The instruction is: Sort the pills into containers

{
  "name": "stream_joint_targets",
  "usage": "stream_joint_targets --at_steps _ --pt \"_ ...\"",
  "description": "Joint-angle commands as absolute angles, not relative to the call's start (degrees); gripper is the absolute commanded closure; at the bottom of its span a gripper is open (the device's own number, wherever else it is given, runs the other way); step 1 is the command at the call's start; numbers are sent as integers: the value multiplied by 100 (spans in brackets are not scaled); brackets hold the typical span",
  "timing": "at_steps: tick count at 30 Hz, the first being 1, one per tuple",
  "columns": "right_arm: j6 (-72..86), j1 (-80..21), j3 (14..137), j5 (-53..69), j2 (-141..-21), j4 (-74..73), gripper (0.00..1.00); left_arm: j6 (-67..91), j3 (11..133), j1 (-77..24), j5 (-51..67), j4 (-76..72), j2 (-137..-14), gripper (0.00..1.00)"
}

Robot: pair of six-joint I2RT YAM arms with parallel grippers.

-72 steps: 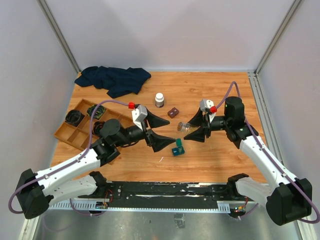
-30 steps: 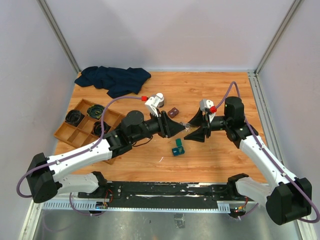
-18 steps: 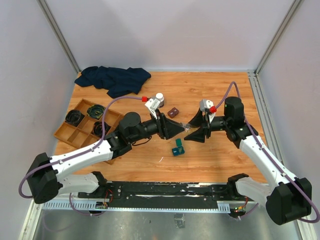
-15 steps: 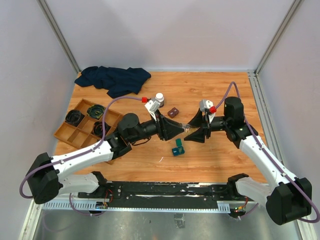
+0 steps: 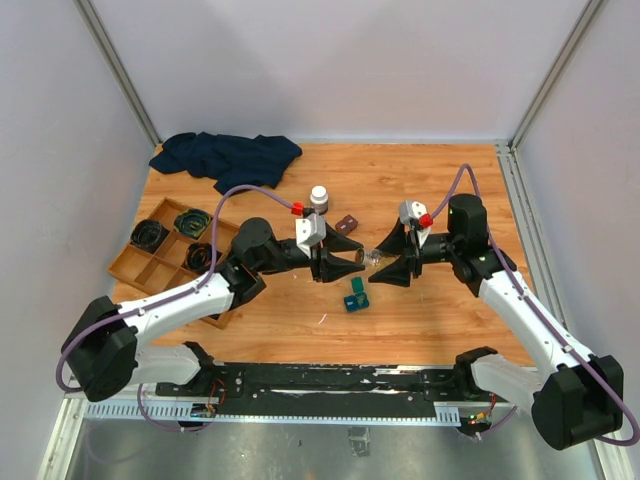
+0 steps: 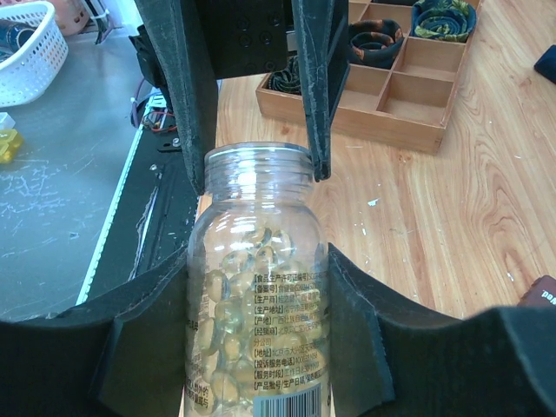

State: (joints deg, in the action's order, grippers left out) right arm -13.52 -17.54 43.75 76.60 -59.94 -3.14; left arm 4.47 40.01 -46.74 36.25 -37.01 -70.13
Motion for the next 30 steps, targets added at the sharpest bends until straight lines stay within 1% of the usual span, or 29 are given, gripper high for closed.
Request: stream_joint_targets --at_steps 1,2,7,8,10,11,12,13,14,16,20,25,27,28,30 --pt "-1322 -1702 4544 7726 -5894 -40 99 -259 4173 -4434 4653 -3359 -7316 71" --pt "-1331 -1697 4538 7719 -5897 -36 100 -260 4239 -4404 4647 -3342 -7351 69" --pt "-1331 -1696 4541 7717 -5897 -38 99 119 4437 -4392 4152 -3387 -7334 35" --pt "-1343 -1701 4544 7717 -5893 -39 99 231 4444 -4394 4019 -3409 -7289 30" --pt "-1340 -1696 4535 7717 -5897 -35 99 411 4428 -4395 3823 -3470 -7173 25" --pt "-1344 -1696 4542 7717 -5897 -41 99 547 4390 -4390 3747 -3557 -7089 19" --pt "-1342 -1697 4539 7717 -5897 -46 99 699 4323 -4394 3654 -3659 -6994 9" --pt "-1350 -1696 4538 7717 -5904 -45 99 878 4250 -4394 3576 -3802 -6892 3" --pt "-1352 -1696 4537 7717 -5903 -44 99 1052 4170 -4395 3489 -3905 -6778 1" --pt "-1362 -1696 4536 7708 -5905 -45 99 1496 4000 -4394 3347 -4077 -6556 1" --pt "-1393 -1695 4549 7695 -5914 -74 99 2636 3637 -4395 2660 -4173 -6116 1" --pt "-1404 -1692 4544 7690 -5924 -88 99 4336 2946 -4394 2453 -5406 -5971 1" --pt "-1400 -1689 4544 7690 -5922 -91 99 4823 2812 -4392 2256 -5434 -5901 5" --pt "-1410 -1692 4544 7689 -5923 -99 99 4955 2771 -4425 2088 -5311 -5830 7" --pt "-1409 -1690 4546 7695 -5932 -99 99 4938 2760 -4606 1557 -4829 -5677 9"
